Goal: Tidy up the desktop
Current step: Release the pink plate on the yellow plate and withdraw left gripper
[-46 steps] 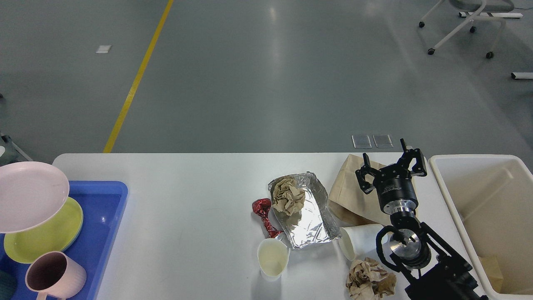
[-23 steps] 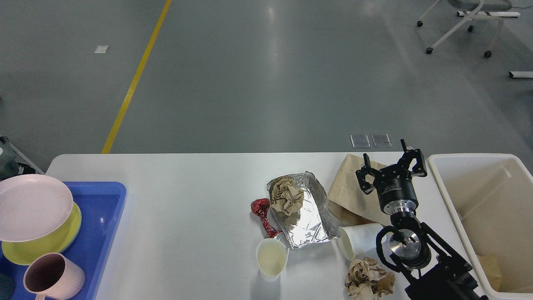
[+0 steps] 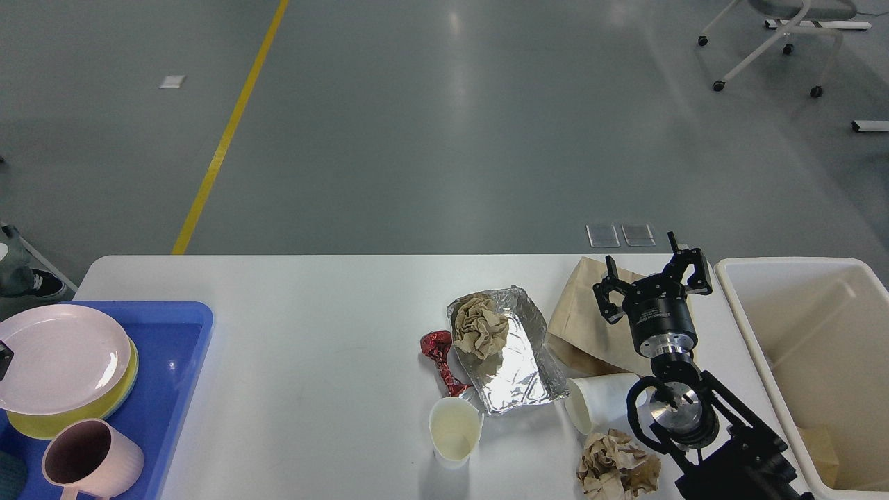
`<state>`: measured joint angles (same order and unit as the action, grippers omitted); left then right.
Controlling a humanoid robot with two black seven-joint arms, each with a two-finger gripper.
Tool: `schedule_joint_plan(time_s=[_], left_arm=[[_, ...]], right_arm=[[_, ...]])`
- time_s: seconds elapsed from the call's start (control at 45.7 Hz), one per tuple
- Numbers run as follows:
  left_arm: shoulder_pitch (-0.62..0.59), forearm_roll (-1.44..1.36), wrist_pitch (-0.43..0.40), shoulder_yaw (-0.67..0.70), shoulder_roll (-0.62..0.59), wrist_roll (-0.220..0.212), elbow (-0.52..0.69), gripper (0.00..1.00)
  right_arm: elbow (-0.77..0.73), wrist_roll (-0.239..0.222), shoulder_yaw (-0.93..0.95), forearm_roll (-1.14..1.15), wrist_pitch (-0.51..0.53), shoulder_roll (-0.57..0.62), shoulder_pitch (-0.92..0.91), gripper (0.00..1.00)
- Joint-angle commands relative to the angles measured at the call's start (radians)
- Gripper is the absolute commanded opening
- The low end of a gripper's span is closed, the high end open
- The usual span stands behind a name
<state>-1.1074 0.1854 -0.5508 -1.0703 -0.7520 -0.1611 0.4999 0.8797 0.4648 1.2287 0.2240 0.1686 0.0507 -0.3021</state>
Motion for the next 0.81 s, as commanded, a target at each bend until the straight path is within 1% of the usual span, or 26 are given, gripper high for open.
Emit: schedule_joint_plan(time_s=[0.0,0.284,0.416,0.438,0.46,0.525,0.678,0.744,0.788], left_arm=[[0.0,-0.001,-0.006,0.004,0.006,-0.002,0.003,0.0],[0.014,-0.006,-0.004,0.004,0.023,-0.003,0.003,0.0],[0.014,-0.011,-0.001,0.004,0.025,-0.005,0.003,0.04],[0.014,-0.011,-0.001,0.004,0.025,-0.005,0.003,0.06],[0.014,-0.011,-0.001,0.004,0.023,-0.005,0.003,0.11],[0.012,-0.007,0.005,0.004,0.022,-0.003,0.003,0.31],[0.012,-0.003,0.068,0.006,0.022,0.009,0.003,0.69],[0.009,0.0,0.083,0.012,0.022,0.011,0.003,0.79],[0.006,0.002,0.083,0.015,0.02,0.011,0.005,0.81]], right_arm=[[-0.001,0.0,0.0,0.0,0.0,0.001,0.0,1.0],[0.001,0.0,0.0,0.0,0.0,0.0,0.0,1.0],[0.001,0.0,0.0,0.0,0.0,0.0,0.001,1.0],[-0.001,0.0,0.0,0.0,0.0,0.001,0.0,1.0],[0.001,0.0,0.0,0.0,-0.001,0.0,0.0,1.0],[-0.001,0.0,0.0,0.0,0.0,0.001,0.0,1.0],[0.001,0.0,0.0,0.0,0.0,0.0,0.0,1.0],[-0.001,0.0,0.0,0.0,0.0,0.001,0.0,1.0],[0.001,0.0,0.0,0.0,0.0,0.0,0.0,1.0]])
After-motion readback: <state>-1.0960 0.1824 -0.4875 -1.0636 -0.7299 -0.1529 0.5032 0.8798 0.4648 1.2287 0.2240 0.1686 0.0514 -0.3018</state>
